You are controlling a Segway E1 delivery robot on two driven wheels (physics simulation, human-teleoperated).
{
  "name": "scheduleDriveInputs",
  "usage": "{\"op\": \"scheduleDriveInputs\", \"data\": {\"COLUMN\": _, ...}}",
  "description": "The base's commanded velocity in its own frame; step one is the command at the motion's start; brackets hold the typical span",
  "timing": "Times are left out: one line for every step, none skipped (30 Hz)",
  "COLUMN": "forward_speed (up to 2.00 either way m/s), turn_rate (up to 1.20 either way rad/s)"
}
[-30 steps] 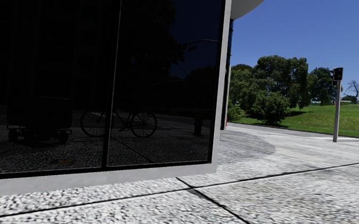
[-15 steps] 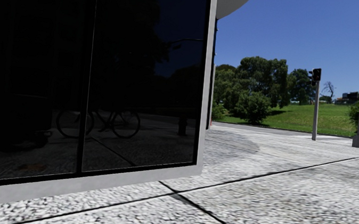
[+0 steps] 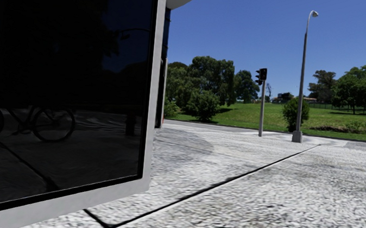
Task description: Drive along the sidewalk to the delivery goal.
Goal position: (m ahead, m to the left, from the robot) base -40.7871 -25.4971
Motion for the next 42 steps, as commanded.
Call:
{"op": "scheduleDriveInputs", "data": {"forward_speed": 1.46, "turn_rate": -0.63}}
{"op": "scheduleDriveInputs", "data": {"forward_speed": 1.52, "turn_rate": -0.63}}
{"op": "scheduleDriveInputs", "data": {"forward_speed": 1.52, "turn_rate": -0.63}}
{"op": "scheduleDriveInputs", "data": {"forward_speed": 1.57, "turn_rate": -0.63}}
{"op": "scheduleDriveInputs", "data": {"forward_speed": 1.61, "turn_rate": -0.63}}
{"op": "scheduleDriveInputs", "data": {"forward_speed": 1.62, "turn_rate": -0.62}}
{"op": "scheduleDriveInputs", "data": {"forward_speed": 1.63, "turn_rate": -0.62}}
{"op": "scheduleDriveInputs", "data": {"forward_speed": 1.63, "turn_rate": -0.62}}
{"op": "scheduleDriveInputs", "data": {"forward_speed": 1.63, "turn_rate": -0.62}}
{"op": "scheduleDriveInputs", "data": {"forward_speed": 1.63, "turn_rate": -0.61}}
{"op": "scheduleDriveInputs", "data": {"forward_speed": 1.63, "turn_rate": -0.61}}
{"op": "scheduleDriveInputs", "data": {"forward_speed": 1.63, "turn_rate": -0.61}}
{"op": "scheduleDriveInputs", "data": {"forward_speed": 1.63, "turn_rate": -0.61}}
{"op": "scheduleDriveInputs", "data": {"forward_speed": 1.64, "turn_rate": -0.61}}
{"op": "scheduleDriveInputs", "data": {"forward_speed": 1.64, "turn_rate": -0.61}}
{"op": "scheduleDriveInputs", "data": {"forward_speed": 1.67, "turn_rate": -0.61}}
{"op": "scheduleDriveInputs", "data": {"forward_speed": 1.67, "turn_rate": -0.61}}
{"op": "scheduleDriveInputs", "data": {"forward_speed": 1.71, "turn_rate": -0.61}}
{"op": "scheduleDriveInputs", "data": {"forward_speed": 1.74, "turn_rate": -0.61}}
{"op": "scheduleDriveInputs", "data": {"forward_speed": 1.75, "turn_rate": -0.61}}
{"op": "scheduleDriveInputs", "data": {"forward_speed": 1.76, "turn_rate": -0.61}}
{"op": "scheduleDriveInputs", "data": {"forward_speed": 1.76, "turn_rate": -0.61}}
{"op": "scheduleDriveInputs", "data": {"forward_speed": 1.76, "turn_rate": -0.61}}
{"op": "scheduleDriveInputs", "data": {"forward_speed": 1.76, "turn_rate": -0.61}}
{"op": "scheduleDriveInputs", "data": {"forward_speed": 1.76, "turn_rate": -0.61}}
{"op": "scheduleDriveInputs", "data": {"forward_speed": 1.76, "turn_rate": -0.61}}
{"op": "scheduleDriveInputs", "data": {"forward_speed": 1.76, "turn_rate": -0.61}}
{"op": "scheduleDriveInputs", "data": {"forward_speed": 1.76, "turn_rate": -0.61}}
{"op": "scheduleDriveInputs", "data": {"forward_speed": 1.76, "turn_rate": -0.61}}
{"op": "scheduleDriveInputs", "data": {"forward_speed": 1.76, "turn_rate": -0.61}}
{"op": "scheduleDriveInputs", "data": {"forward_speed": 1.76, "turn_rate": -0.61}}
{"op": "scheduleDriveInputs", "data": {"forward_speed": 1.76, "turn_rate": -0.61}}
{"op": "scheduleDriveInputs", "data": {"forward_speed": 1.76, "turn_rate": -0.61}}
{"op": "scheduleDriveInputs", "data": {"forward_speed": 1.76, "turn_rate": -0.61}}
{"op": "scheduleDriveInputs", "data": {"forward_speed": 1.76, "turn_rate": -0.61}}
{"op": "scheduleDriveInputs", "data": {"forward_speed": 1.76, "turn_rate": -0.61}}
{"op": "scheduleDriveInputs", "data": {"forward_speed": 1.76, "turn_rate": -0.61}}
{"op": "scheduleDriveInputs", "data": {"forward_speed": 1.76, "turn_rate": -0.61}}
{"op": "scheduleDriveInputs", "data": {"forward_speed": 1.76, "turn_rate": -0.61}}
{"op": "scheduleDriveInputs", "data": {"forward_speed": 1.76, "turn_rate": -0.61}}
{"op": "scheduleDriveInputs", "data": {"forward_speed": 1.76, "turn_rate": -0.61}}
{"op": "scheduleDriveInputs", "data": {"forward_speed": 1.76, "turn_rate": -0.61}}
